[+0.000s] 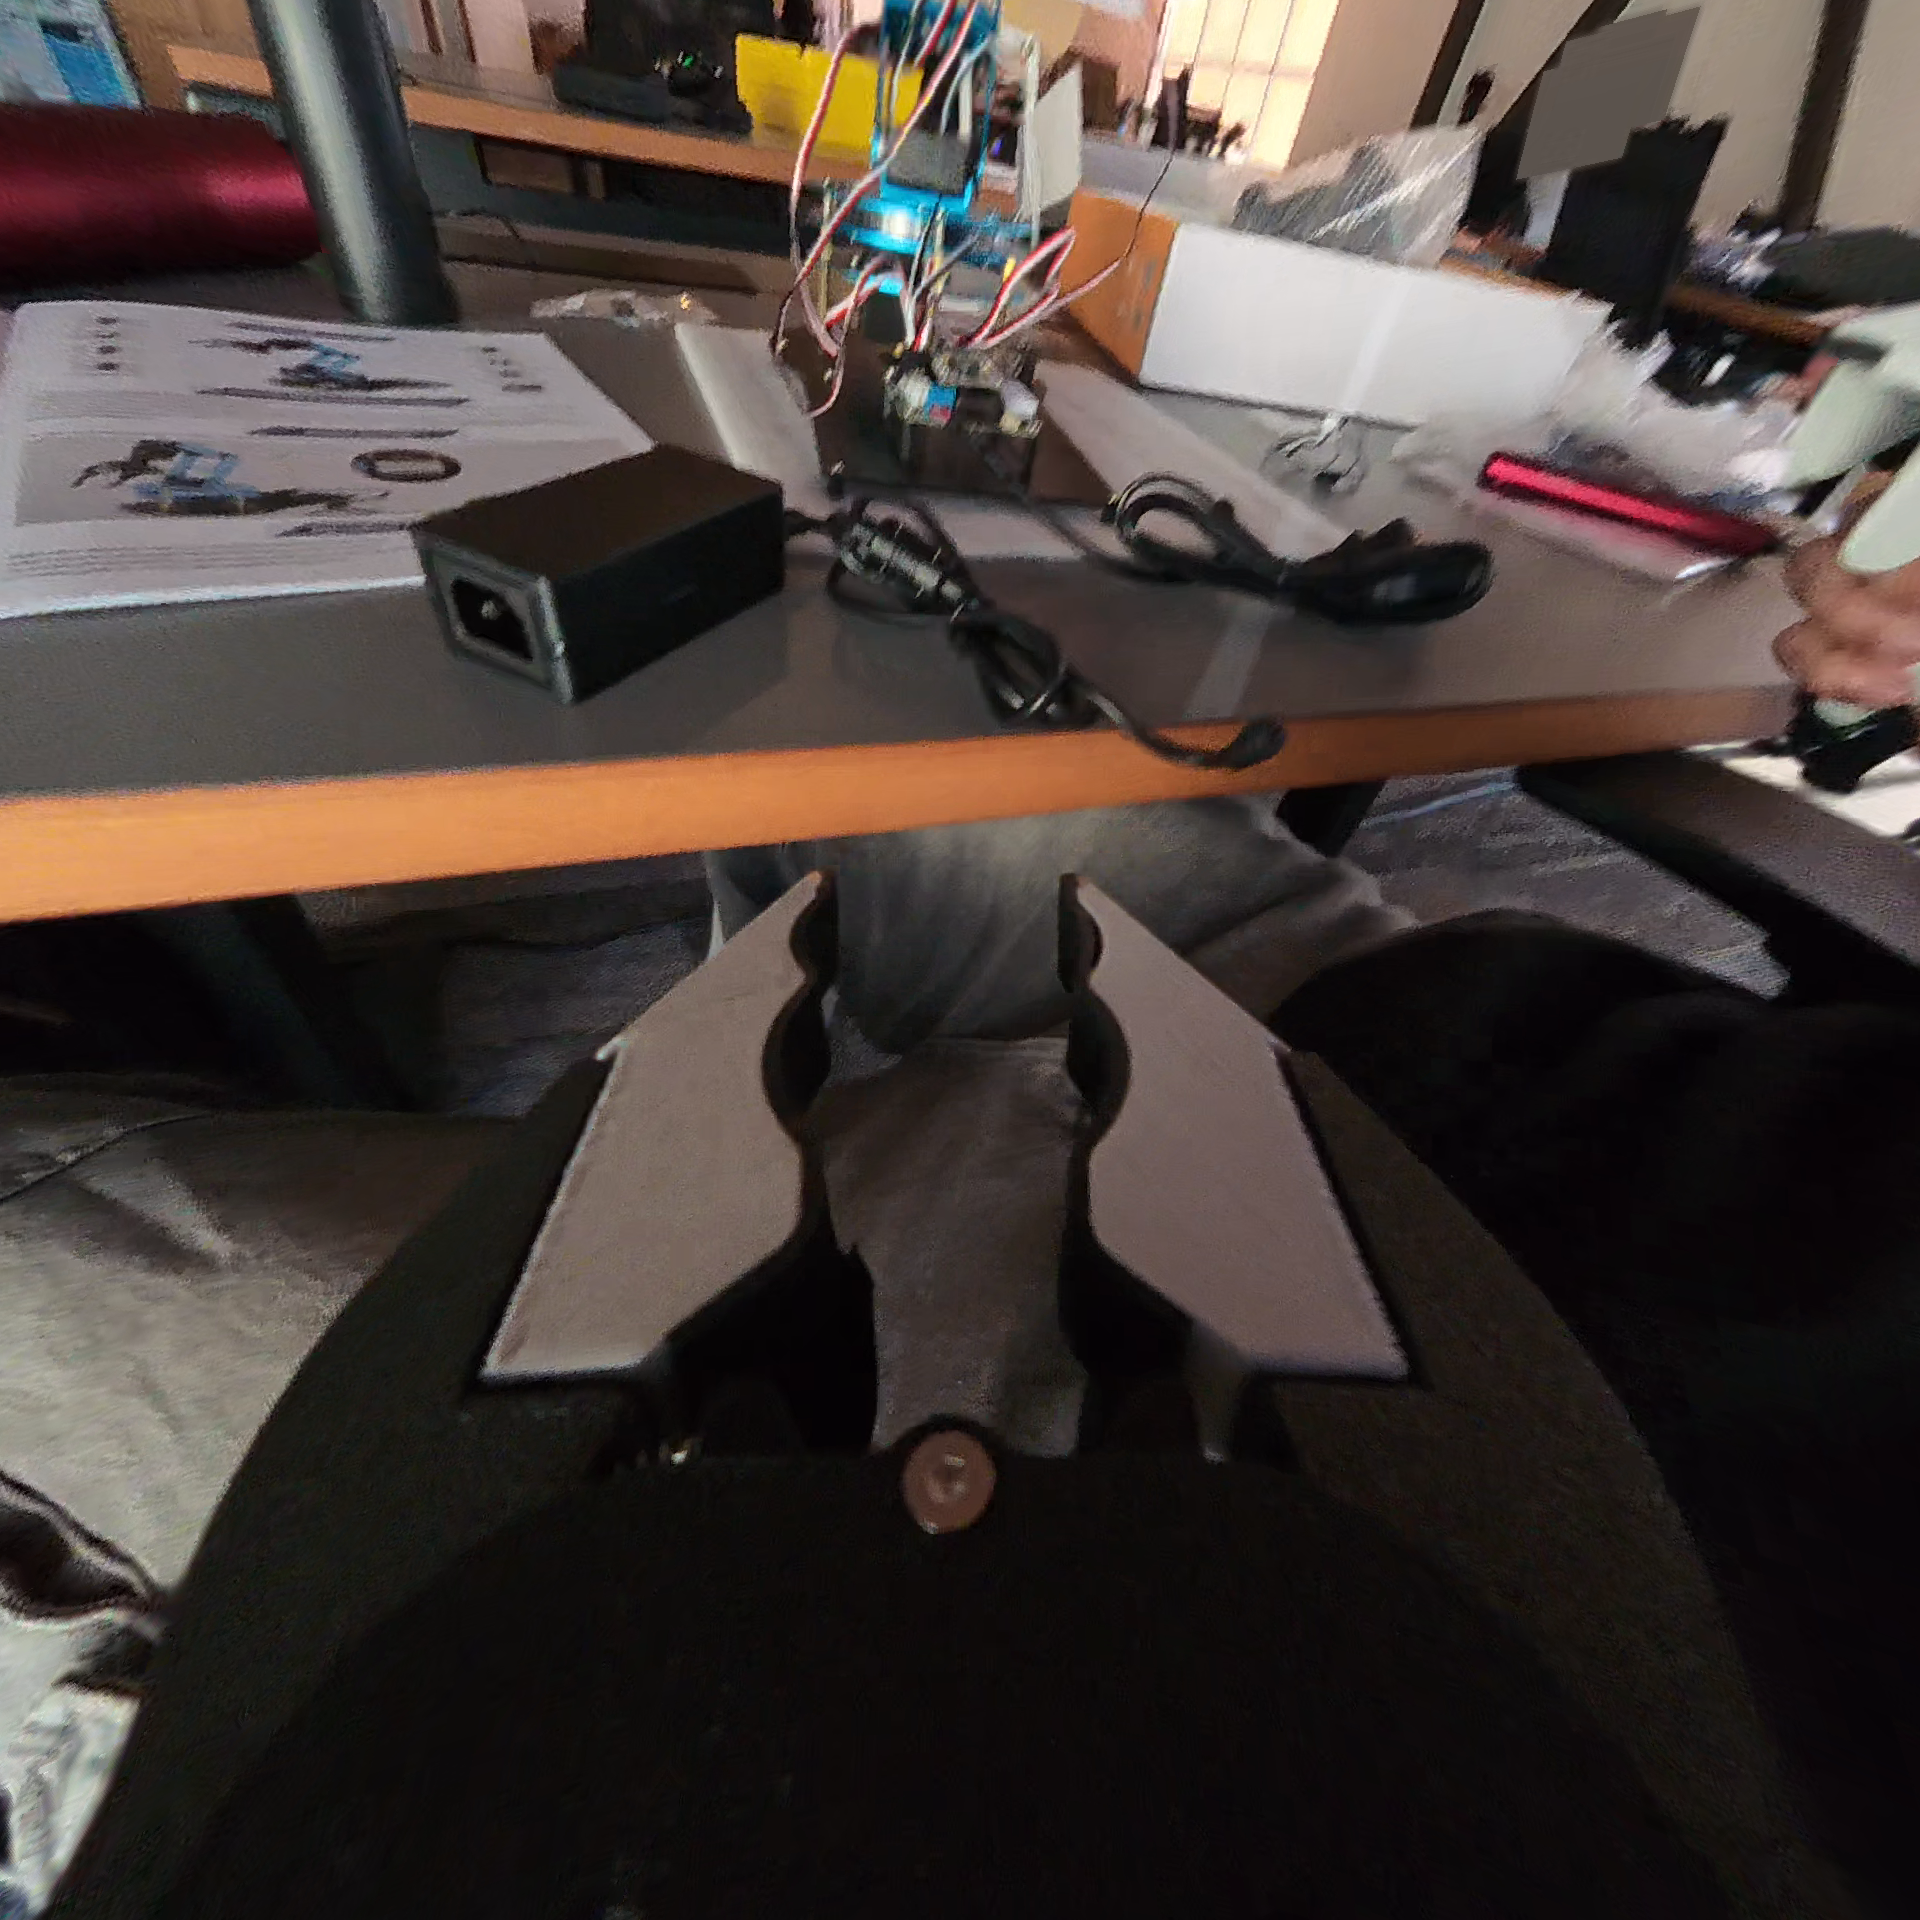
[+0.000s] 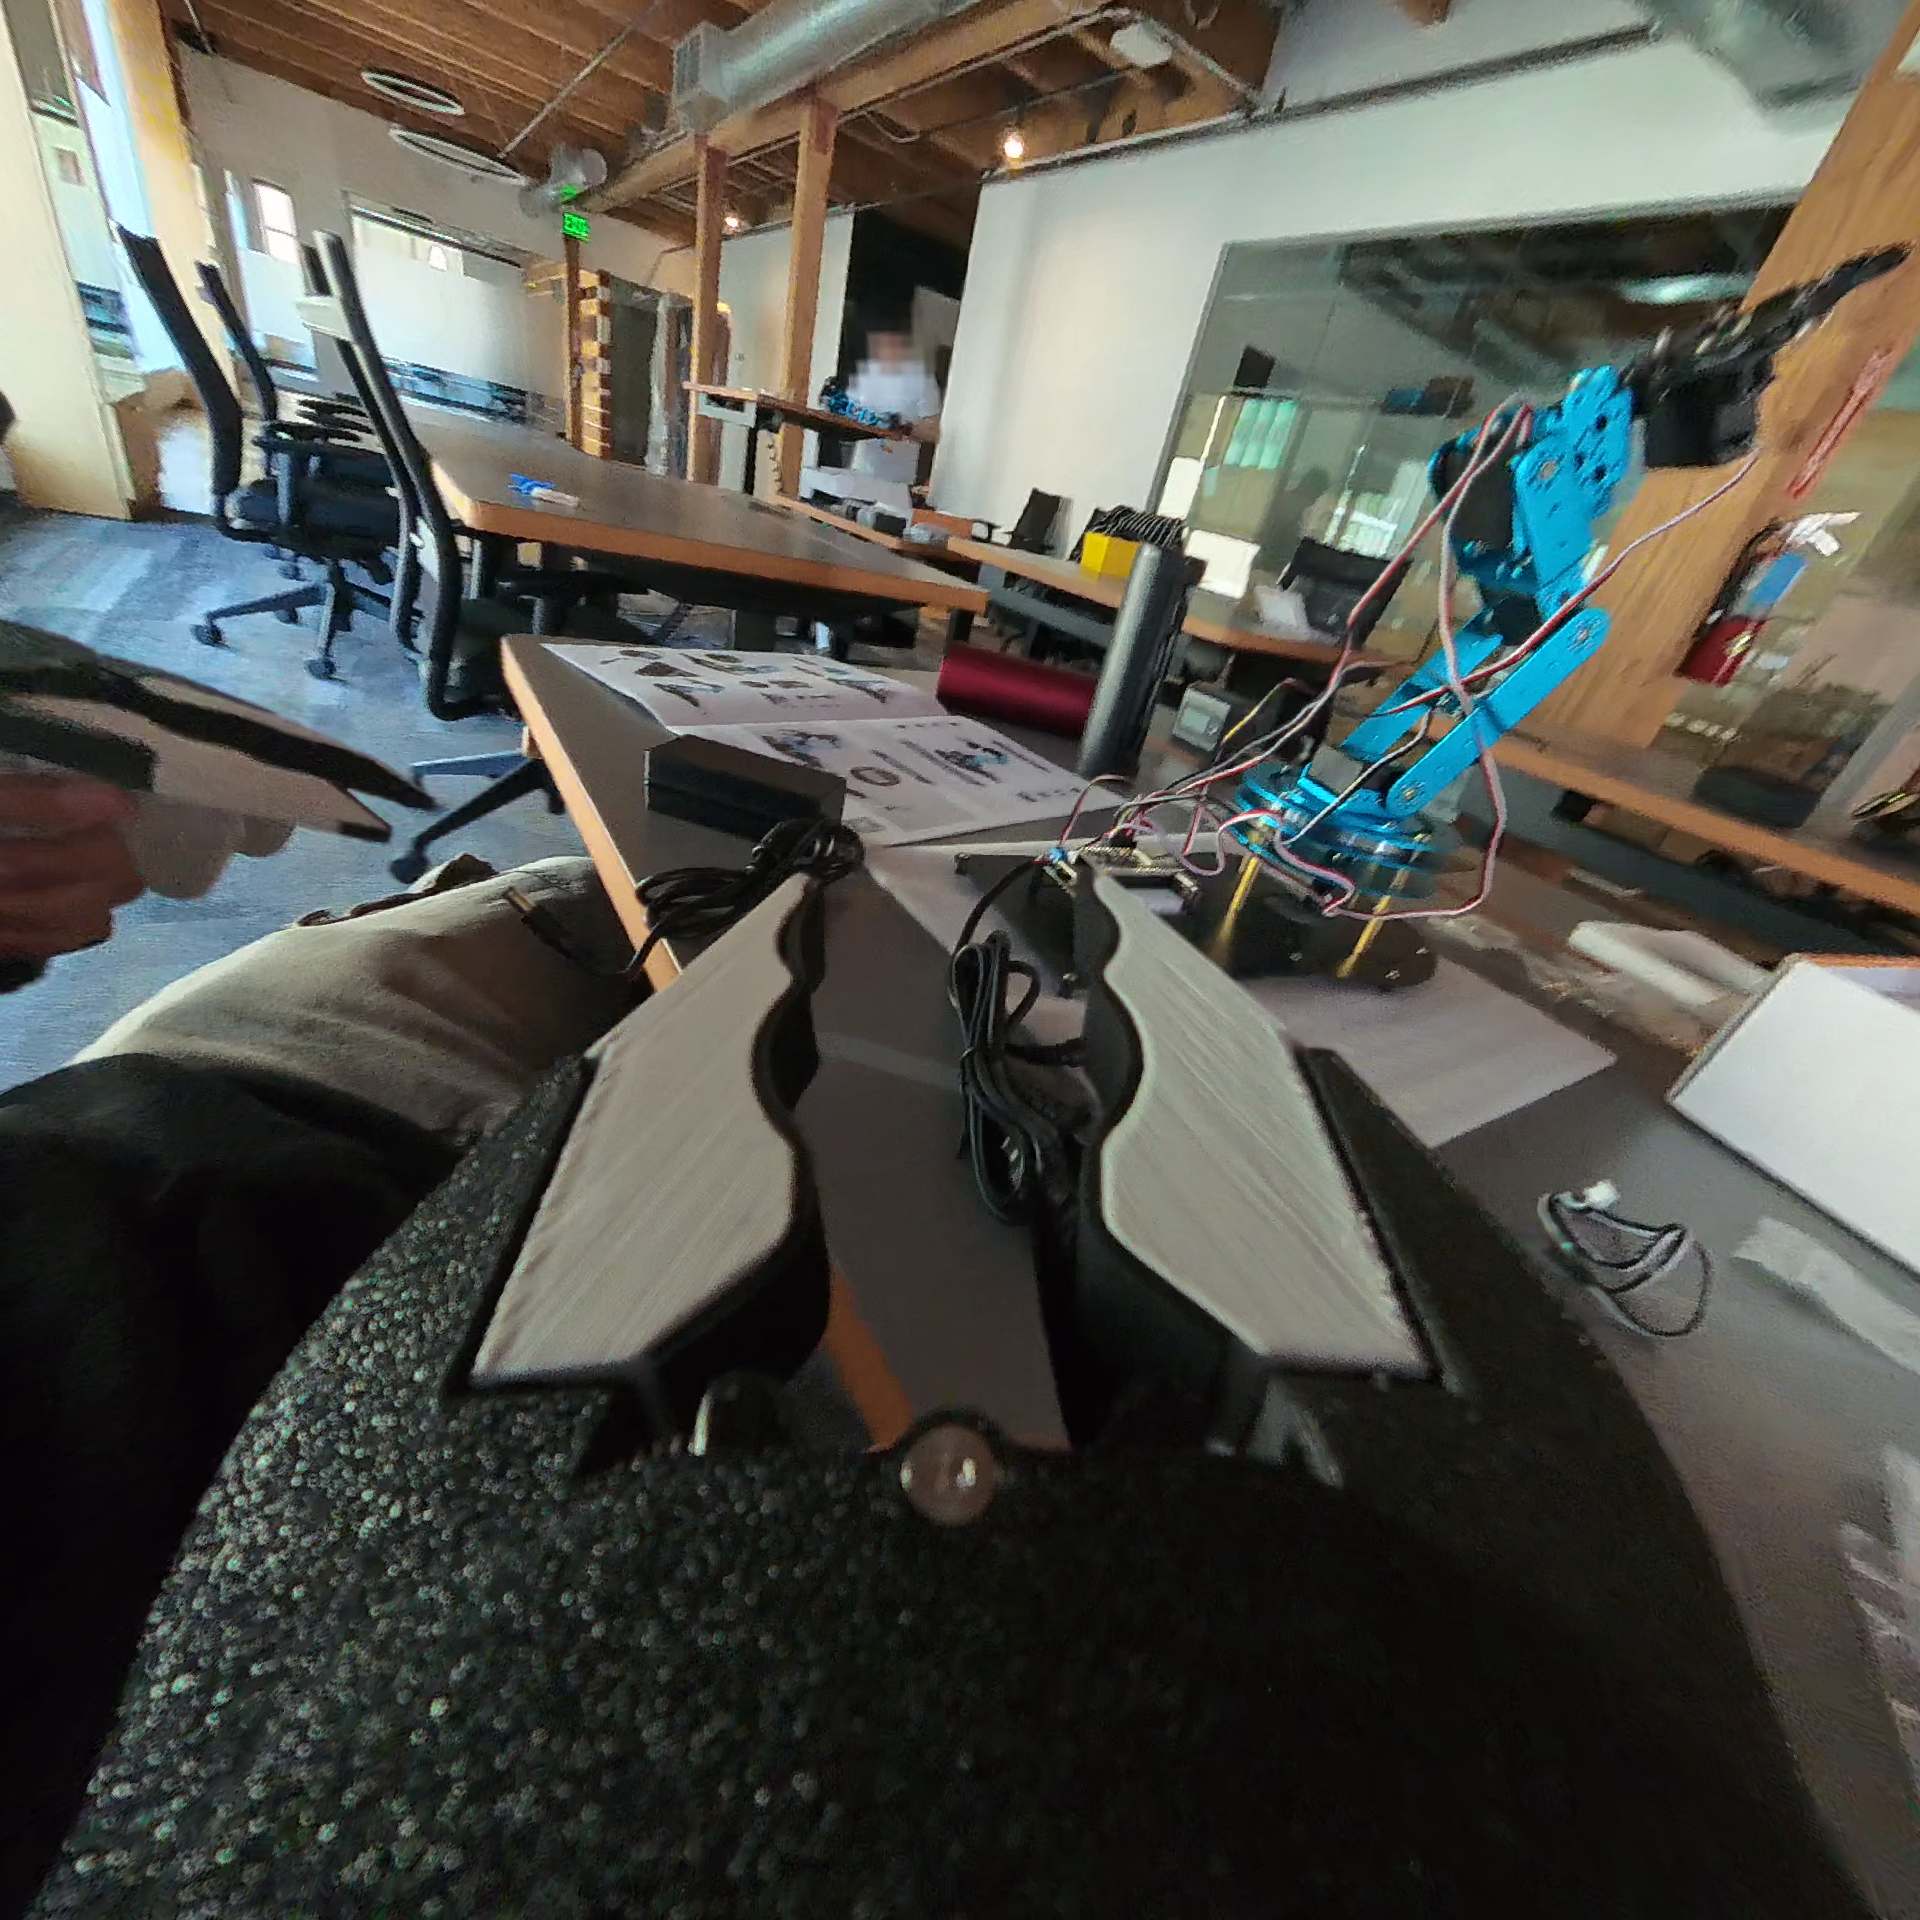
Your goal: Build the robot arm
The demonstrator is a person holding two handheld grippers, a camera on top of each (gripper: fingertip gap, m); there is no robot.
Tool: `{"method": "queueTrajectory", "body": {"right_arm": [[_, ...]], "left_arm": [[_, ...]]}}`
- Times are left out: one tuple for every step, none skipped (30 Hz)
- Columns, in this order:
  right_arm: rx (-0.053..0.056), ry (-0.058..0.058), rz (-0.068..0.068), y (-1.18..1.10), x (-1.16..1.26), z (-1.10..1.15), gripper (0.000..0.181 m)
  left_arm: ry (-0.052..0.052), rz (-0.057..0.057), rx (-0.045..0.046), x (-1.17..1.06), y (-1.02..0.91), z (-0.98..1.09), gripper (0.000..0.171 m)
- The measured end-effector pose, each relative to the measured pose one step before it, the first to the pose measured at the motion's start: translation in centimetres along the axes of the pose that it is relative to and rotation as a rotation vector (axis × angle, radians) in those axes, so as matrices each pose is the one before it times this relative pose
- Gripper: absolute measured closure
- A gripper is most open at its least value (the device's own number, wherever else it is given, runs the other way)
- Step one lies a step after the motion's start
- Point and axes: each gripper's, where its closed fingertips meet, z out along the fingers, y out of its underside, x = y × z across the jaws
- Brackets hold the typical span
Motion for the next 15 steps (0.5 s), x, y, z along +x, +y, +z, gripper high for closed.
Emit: {"method": "queueTrajectory", "body": {"right_arm": [[-0.0123, -0.014, 0.0281, 0.371, 0.038, 0.288, 0.135], [-0.0146, -0.0128, 0.0214, 0.381, 0.029, 0.252, 0.135], [-0.0152, -0.0052, 0.0097, 0.345, 0.079, 0.208, 0.135], [-0.0134, 0.003, -0.0028, 0.301, 0.143, 0.157, 0.135], [-0.0133, 0.0135, -0.0105, 0.253, 0.265, 0.097, 0.136], [-0.0153, 0.0194, -0.0092, 0.258, 0.335, 0.05, 0.139], [-0.0129, 0.0117, -0.0035, 0.229, 0.201, 0.009, 0.141], [-0.0082, 0.0051, 0.0012, 0.19, 0.1, -0.011, 0.142], [-0.0058, 0.0036, 0.0048, 0.187, 0.102, -0.023, 0.143], [-0.0046, -0.0002, 0.0062, 0.166, 0.076, -0.007, 0.145], [-0.0029, -0.0001, 0.0103, 0.132, 0.118, 0.01, 0.145], [-0.0029, -0.0008, 0.0136, 0.115, 0.135, 0.044, 0.146], [-0.0056, 0.0, 0.0151, 0.148, 0.166, 0.1, 0.147], [-0.0081, -0.0051, 0.012, 0.191, 0.096, 0.144, 0.147], [-0.0086, -0.0084, 0.0075, 0.204, 0.017, 0.167, 0.148]], "left_arm": [[-0.0101, -0.006, -0.01676, -0.485, 0.667, 0.16, 0.13], [-0.0003, -0.0261, -0.01198, -0.348, 0.53, 0.151, 0.13], [0.0103, -0.0378, -0.00814, -0.209, 0.415, 0.149, 0.13], [0.0204, -0.0434, -0.00931, -0.055, 0.344, 0.135, 0.13], [0.0221, -0.0464, -0.00825, 0.004, 0.223, 0.08, 0.13], [0.0206, -0.0461, -0.0014, 0.035, 0.077, 0.036, 0.13], [0.0245, -0.042, 0.00555, 0.141, -0.027, -0.03, 0.13], [0.0235, -0.0367, 0.00536, 0.18, -0.045, -0.05, 0.13], [0.0155, -0.0289, 0.00063, 0.127, 0.017, -0.073, 0.13], [0.0065, -0.0191, -0.00127, 0.049, 0.032, -0.084, 0.13], [0.0005, -0.0096, 0.00062, 0.035, 0.01, -0.111, 0.13], [-0.0031, -0.0028, 0.00218, 0.018, -0.037, -0.133, 0.13], [-0.0055, 0.0017, 0.00303, 0.041, -0.065, -0.14, 0.13], [-0.006, 0.005, 0.00387, 0.03, -0.094, -0.122, 0.13], [-0.0051, 0.0081, 0.00233, 0.039, -0.072, -0.099, 0.13]]}}
